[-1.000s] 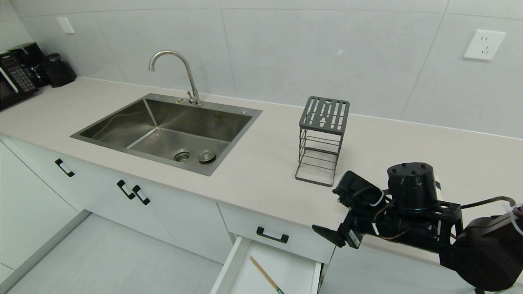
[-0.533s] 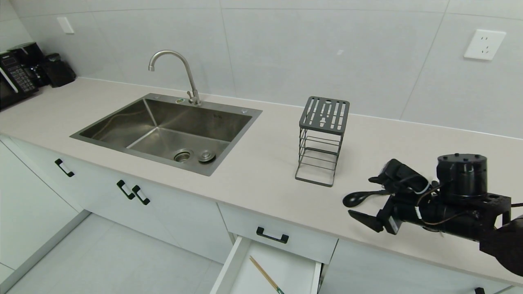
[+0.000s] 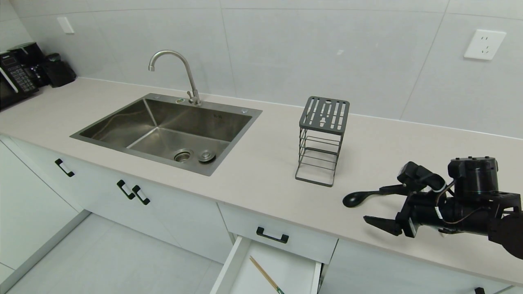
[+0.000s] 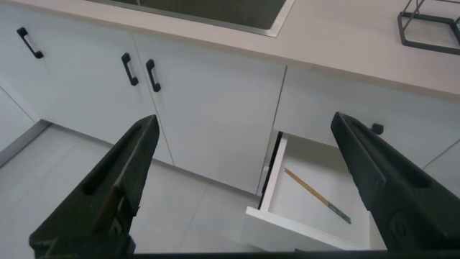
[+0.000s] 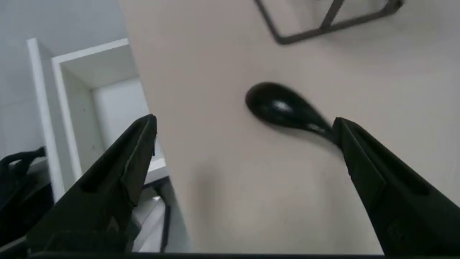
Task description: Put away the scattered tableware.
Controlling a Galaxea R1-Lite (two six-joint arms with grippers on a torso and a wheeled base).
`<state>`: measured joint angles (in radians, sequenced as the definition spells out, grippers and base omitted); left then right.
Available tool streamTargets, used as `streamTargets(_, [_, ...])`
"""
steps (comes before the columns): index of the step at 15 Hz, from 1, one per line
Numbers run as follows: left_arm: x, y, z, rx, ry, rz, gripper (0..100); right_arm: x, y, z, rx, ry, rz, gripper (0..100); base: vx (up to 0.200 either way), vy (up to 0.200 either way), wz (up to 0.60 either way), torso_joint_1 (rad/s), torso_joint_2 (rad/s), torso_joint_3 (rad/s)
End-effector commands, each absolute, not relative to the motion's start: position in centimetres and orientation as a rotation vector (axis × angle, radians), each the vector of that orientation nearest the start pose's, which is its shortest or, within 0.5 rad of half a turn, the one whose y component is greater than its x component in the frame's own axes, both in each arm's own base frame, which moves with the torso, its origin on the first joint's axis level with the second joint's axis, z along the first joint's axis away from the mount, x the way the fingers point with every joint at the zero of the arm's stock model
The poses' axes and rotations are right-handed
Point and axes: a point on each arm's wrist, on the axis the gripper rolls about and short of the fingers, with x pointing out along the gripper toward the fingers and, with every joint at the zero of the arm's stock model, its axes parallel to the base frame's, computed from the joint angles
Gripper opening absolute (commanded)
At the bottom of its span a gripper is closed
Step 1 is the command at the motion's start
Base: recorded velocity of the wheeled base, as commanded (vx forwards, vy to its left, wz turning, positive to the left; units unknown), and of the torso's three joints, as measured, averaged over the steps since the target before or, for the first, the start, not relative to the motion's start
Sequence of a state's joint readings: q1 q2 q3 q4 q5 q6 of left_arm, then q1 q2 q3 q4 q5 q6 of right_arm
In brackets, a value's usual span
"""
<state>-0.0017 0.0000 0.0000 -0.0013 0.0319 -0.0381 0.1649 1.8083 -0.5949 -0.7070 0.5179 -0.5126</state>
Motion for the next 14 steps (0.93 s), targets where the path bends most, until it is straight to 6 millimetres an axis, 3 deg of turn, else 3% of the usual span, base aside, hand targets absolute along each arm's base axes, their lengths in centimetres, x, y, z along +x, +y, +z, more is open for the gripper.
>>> streamTargets(1, [-2.3, 0.1, 7.6, -0.038, -0.002, 0.031, 100, 28.9, 5.7, 9.7, -0.381, 0.356, 0.778, 100, 0.000, 0.000, 0.00, 0.000, 0.00, 0.000])
streamTargets(4, [-2.3, 0.1, 7.6, -0.038, -0.002, 0.031, 100, 29.6, 5.8, 9.2, -0.358, 0.376, 0.773, 100, 0.000, 0.000, 0.00, 0.000, 0.00, 0.000])
streamTargets(9, [-2.3, 0.1, 7.6, -0.038, -0.002, 0.031, 100, 33.0, 5.9, 8.5, -0.366, 0.382, 0.687, 100, 0.000, 0.000, 0.00, 0.000, 0.00, 0.000])
streamTargets(14, [-2.3, 0.1, 7.6, -0.038, -0.002, 0.031, 100, 33.6, 4.3, 8.0, -0.367, 0.397, 0.632, 100, 0.000, 0.000, 0.00, 0.000, 0.00, 0.000])
